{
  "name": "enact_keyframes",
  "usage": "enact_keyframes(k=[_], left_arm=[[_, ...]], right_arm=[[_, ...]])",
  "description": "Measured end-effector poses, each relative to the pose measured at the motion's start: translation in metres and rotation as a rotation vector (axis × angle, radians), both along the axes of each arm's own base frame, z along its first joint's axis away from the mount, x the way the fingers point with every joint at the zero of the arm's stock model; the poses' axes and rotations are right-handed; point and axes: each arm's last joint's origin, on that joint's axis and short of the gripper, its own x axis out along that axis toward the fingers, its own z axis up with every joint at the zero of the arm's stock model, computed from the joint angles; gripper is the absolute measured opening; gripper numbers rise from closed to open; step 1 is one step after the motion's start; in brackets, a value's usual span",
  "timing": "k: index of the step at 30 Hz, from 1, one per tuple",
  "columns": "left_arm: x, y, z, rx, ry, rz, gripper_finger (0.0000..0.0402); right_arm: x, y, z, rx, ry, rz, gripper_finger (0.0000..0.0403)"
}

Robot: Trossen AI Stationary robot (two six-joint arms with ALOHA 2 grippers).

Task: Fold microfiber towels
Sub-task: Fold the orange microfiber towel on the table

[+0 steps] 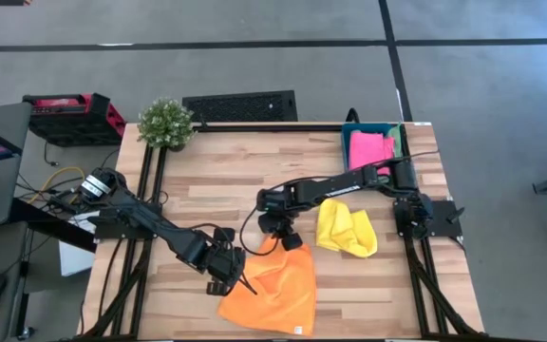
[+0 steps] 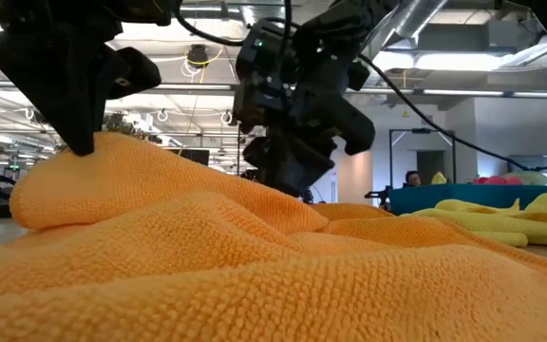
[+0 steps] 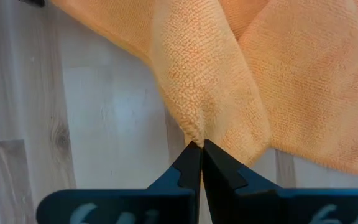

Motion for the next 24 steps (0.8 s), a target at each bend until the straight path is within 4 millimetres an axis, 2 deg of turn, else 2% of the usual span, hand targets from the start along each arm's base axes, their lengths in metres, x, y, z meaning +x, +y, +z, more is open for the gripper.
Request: enact_keyframes(k=[9, 12, 17, 21, 24], left_arm=[[-0.001, 0.0, 0.0, 0.004, 0.011, -0.001, 0.0], [-0.002, 0.001, -0.001, 0.005, 0.018, 0.005, 0.0], [-0.006, 0.003, -0.002, 0.02, 0.058, 0.035, 0.0], [-0.008, 0.005, -0.002, 0.069, 0.067, 0.052, 0.0], [-0.012, 0.011, -0.002, 0.152, 0.088, 0.093, 0.0]], right_arm=[[-0.006, 0.006, -0.002, -0.018, 0.066, 0.008, 0.0124], [-0.007, 0.008, -0.002, -0.026, 0.069, 0.011, 0.0101], [-0.01, 0.015, 0.003, -0.075, 0.076, 0.007, 0.0017], [-0.015, 0.017, 0.004, -0.14, 0.123, -0.033, 0.0018], [-0.02, 0.014, 0.015, -0.202, 0.133, -0.084, 0.001]])
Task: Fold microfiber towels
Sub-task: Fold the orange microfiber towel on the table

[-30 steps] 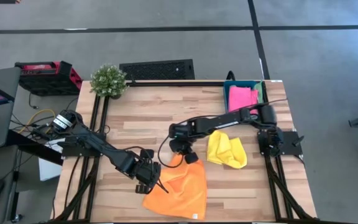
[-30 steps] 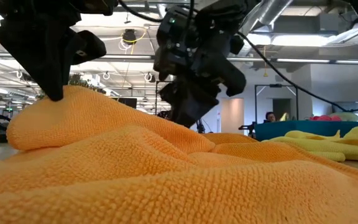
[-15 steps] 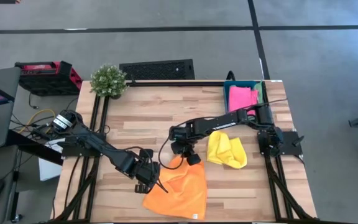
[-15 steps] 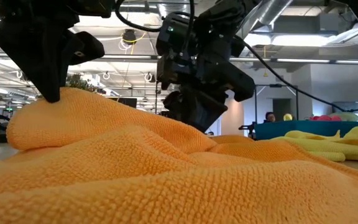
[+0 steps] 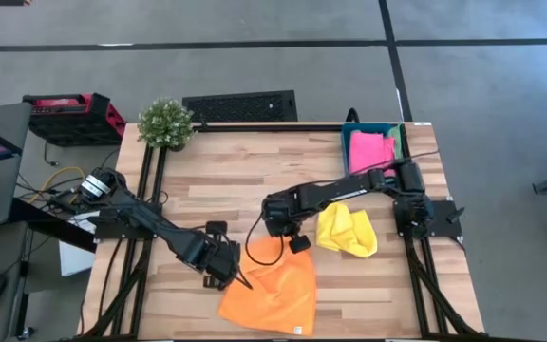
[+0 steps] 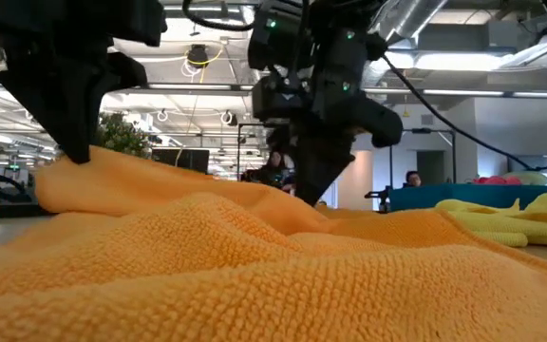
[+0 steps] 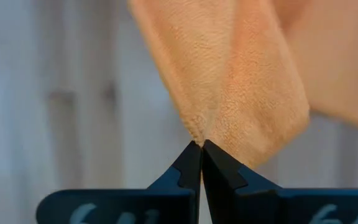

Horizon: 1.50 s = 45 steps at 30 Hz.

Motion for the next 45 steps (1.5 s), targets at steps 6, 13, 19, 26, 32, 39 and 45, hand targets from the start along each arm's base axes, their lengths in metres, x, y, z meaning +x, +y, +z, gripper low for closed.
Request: enact_keyframes(k=[6, 13, 19, 26, 32, 39, 45], left_arm=[[-0.006, 0.016, 0.007, 0.197, 0.014, 0.095, 0.0], [-0.003, 0.032, 0.033, 0.443, -0.025, 0.136, 0.0], [0.003, 0.05, 0.063, 0.633, -0.05, 0.16, 0.0], [0.016, 0.09, 0.095, 0.792, -0.038, 0.216, 0.0], [0.016, 0.132, 0.128, 0.858, -0.062, 0.304, 0.0], [-0.004, 0.158, 0.175, 0.86, -0.188, 0.4, 0.0], [-0.009, 0.149, 0.185, 0.735, -0.202, 0.244, 0.0]], right_arm=[[-0.015, -0.005, 0.045, -0.107, -0.068, -0.088, 0.001], [-0.039, -0.014, 0.099, -0.276, -0.191, -0.249, 0.0007], [-0.056, -0.022, 0.129, -0.419, -0.276, -0.335, 0.0005], [-0.073, -0.054, 0.158, -0.552, -0.355, -0.466, 0.0008], [-0.079, -0.089, 0.178, -0.671, -0.437, -0.522, 0.0007], [-0.083, -0.103, 0.204, -0.743, -0.58, -0.499, 0.0006], [-0.091, -0.089, 0.202, -0.707, -0.528, -0.481, 0.0008]])
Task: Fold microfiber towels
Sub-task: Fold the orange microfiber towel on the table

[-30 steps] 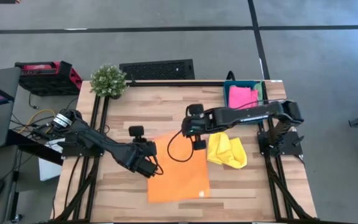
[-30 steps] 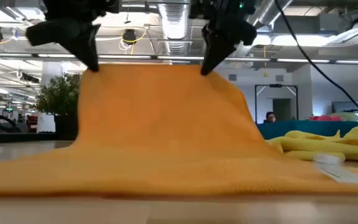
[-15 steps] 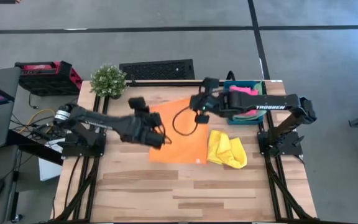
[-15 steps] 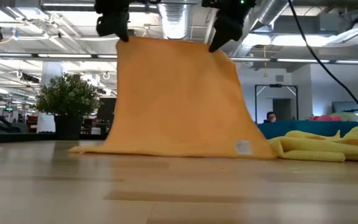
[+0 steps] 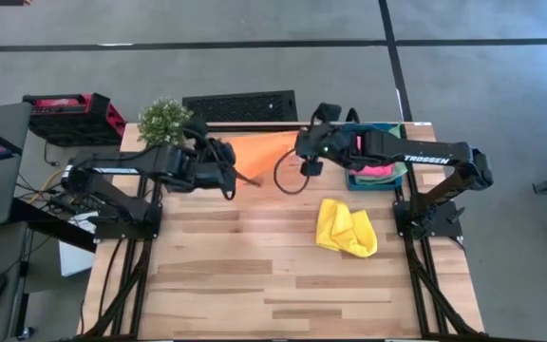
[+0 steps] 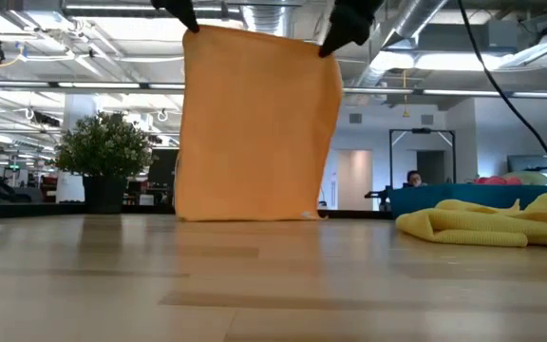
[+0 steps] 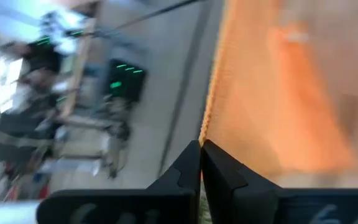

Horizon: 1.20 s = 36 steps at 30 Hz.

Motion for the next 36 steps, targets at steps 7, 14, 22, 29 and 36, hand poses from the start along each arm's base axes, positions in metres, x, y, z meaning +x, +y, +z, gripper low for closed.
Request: enact_keyframes(k=[7, 14, 22, 29, 36], left_arm=[[0.005, -0.026, -0.015, -0.21, 0.07, -0.208, 0.0], [0.004, -0.052, -0.031, -0.376, 0.047, -0.253, 0.0], [-0.005, -0.086, -0.063, -0.594, 0.042, -0.215, 0.0], [-0.01, -0.115, -0.092, -0.645, 0.009, -0.274, 0.0], [-0.012, -0.134, -0.118, -0.751, -0.035, -0.314, 0.0]], right_arm=[[-0.01, 0.032, -0.017, 0.146, 0.129, 0.022, 0.0008], [-0.016, 0.06, -0.023, 0.282, 0.16, 0.075, 0.0008], [-0.018, 0.093, -0.034, 0.498, 0.191, 0.219, 0.0008], [-0.023, 0.119, -0.066, 0.577, 0.24, 0.254, 0.0008], [-0.027, 0.138, -0.096, 0.668, 0.239, 0.3, 0.0009]])
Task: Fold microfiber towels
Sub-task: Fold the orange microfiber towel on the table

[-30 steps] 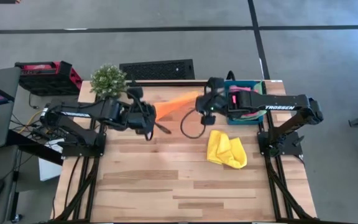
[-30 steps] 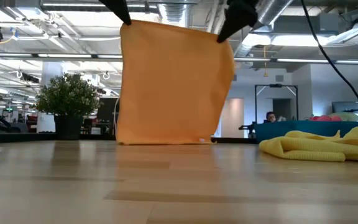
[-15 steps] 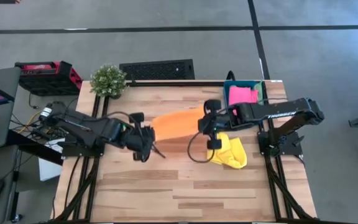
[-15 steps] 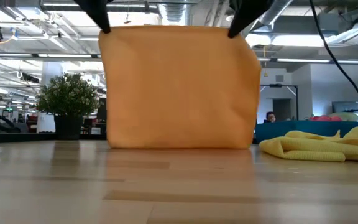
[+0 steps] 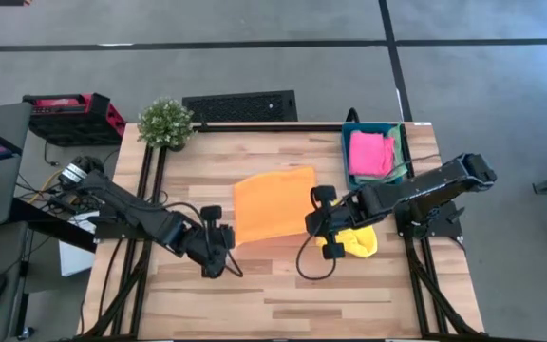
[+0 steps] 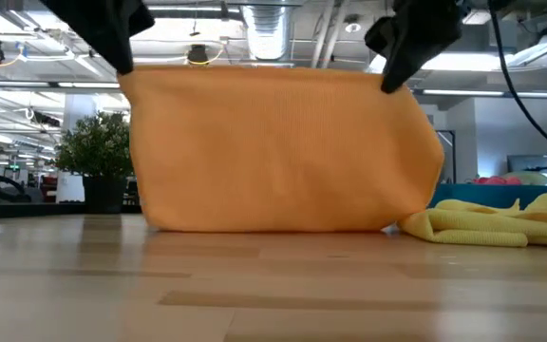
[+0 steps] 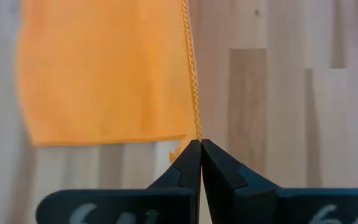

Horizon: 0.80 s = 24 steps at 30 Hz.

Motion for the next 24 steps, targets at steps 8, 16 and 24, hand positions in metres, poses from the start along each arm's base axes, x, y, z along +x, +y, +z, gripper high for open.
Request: enact_keyframes(k=[8, 16, 24], left_arm=[[-0.011, -0.014, -0.024, -0.14, 0.058, 0.024, 0.0001], [-0.02, -0.016, -0.045, -0.175, 0.089, 0.085, 0.0001], [-0.007, -0.014, -0.049, -0.183, -0.073, 0.077, 0.0]], right_arm=[[-0.01, 0.017, -0.02, 0.091, 0.036, -0.028, 0.0009], [-0.015, 0.028, -0.036, 0.122, 0.019, -0.028, 0.0009], [-0.009, 0.018, -0.035, 0.126, -0.009, -0.057, 0.0009]])
